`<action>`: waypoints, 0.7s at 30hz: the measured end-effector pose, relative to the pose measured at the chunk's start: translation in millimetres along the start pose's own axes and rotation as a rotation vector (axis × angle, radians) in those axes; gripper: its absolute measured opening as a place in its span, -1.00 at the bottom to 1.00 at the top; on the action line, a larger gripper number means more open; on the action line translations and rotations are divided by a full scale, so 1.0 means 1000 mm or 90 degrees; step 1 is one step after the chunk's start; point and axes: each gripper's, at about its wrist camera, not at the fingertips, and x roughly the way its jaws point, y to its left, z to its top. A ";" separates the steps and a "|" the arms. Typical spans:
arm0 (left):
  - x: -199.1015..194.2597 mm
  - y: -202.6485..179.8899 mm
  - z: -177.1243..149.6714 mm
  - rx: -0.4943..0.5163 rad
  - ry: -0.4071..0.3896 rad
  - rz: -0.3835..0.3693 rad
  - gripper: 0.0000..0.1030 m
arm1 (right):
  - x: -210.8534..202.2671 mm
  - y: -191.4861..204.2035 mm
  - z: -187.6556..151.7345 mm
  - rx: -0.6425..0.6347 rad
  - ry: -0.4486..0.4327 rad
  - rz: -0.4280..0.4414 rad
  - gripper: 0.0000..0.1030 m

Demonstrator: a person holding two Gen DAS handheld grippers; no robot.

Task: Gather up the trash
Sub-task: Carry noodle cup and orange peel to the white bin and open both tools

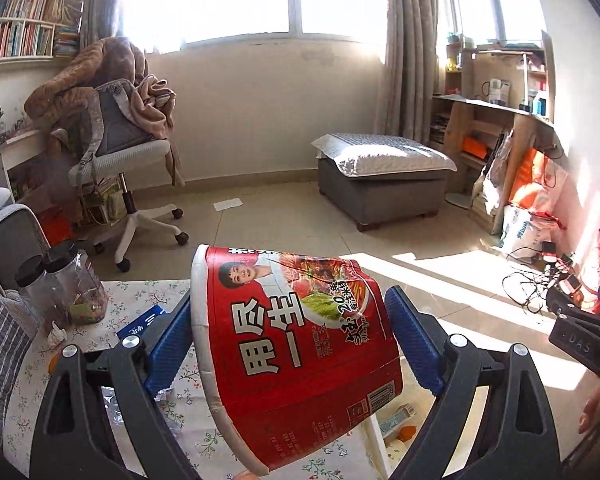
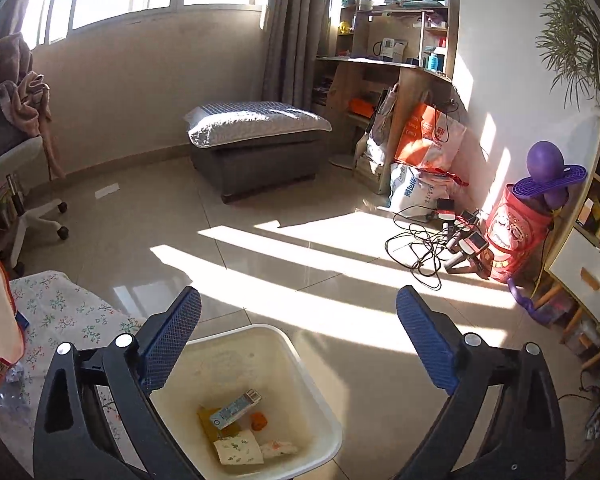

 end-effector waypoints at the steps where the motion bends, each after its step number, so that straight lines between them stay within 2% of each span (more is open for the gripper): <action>1: 0.002 -0.008 0.000 -0.005 0.005 -0.014 0.71 | 0.000 -0.005 0.000 0.004 -0.006 -0.013 0.84; 5: 0.016 -0.040 -0.003 -0.020 0.043 -0.074 0.71 | 0.006 -0.027 0.001 0.045 0.004 -0.032 0.86; 10: 0.031 -0.073 -0.009 -0.004 0.077 -0.119 0.71 | 0.013 -0.051 0.001 0.092 0.012 -0.051 0.86; 14: 0.047 -0.091 -0.015 0.003 0.138 -0.179 0.73 | 0.018 -0.059 0.001 0.109 0.020 -0.055 0.86; 21: 0.060 -0.089 -0.021 -0.028 0.218 -0.258 0.80 | 0.014 -0.057 0.001 0.109 0.010 -0.062 0.86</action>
